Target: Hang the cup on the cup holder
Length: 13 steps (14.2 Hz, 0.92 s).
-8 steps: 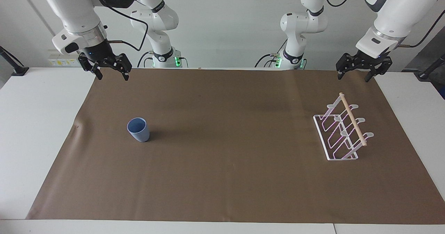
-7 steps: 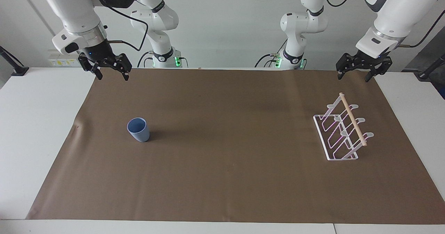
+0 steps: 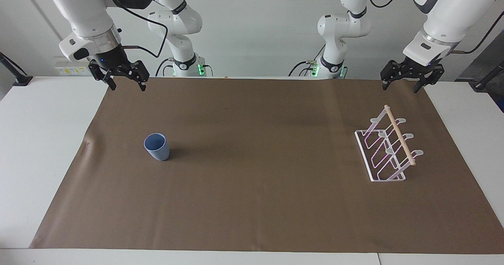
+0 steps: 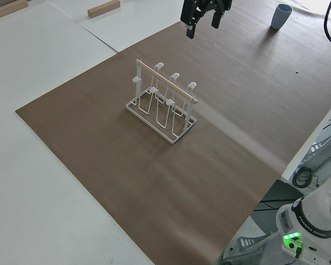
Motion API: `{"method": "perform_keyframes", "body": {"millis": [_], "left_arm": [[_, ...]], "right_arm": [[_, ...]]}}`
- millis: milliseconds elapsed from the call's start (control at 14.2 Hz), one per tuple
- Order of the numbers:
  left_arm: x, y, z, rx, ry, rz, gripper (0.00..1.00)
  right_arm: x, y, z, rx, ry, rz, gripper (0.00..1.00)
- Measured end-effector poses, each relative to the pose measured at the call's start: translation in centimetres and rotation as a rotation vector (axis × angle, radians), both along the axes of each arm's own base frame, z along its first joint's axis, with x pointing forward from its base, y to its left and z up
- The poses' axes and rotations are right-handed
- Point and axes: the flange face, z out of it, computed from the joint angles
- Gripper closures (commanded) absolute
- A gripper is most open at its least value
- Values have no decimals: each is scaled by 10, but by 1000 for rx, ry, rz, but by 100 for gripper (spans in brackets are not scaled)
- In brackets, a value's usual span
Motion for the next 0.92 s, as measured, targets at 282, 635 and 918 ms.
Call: {"method": "perform_keyframes", "body": {"millis": [282, 635, 918], "left_arm": [[0, 0, 0, 0, 0, 0, 0], [0, 0, 0, 0, 0, 0, 0], [0, -3, 0, 0, -1, -6, 0]], "right_arm": [[0, 0, 0, 0, 0, 0, 0], [0, -1, 0, 0, 0, -1, 0], [3, -7, -1, -1, -20, 48, 0]]}}
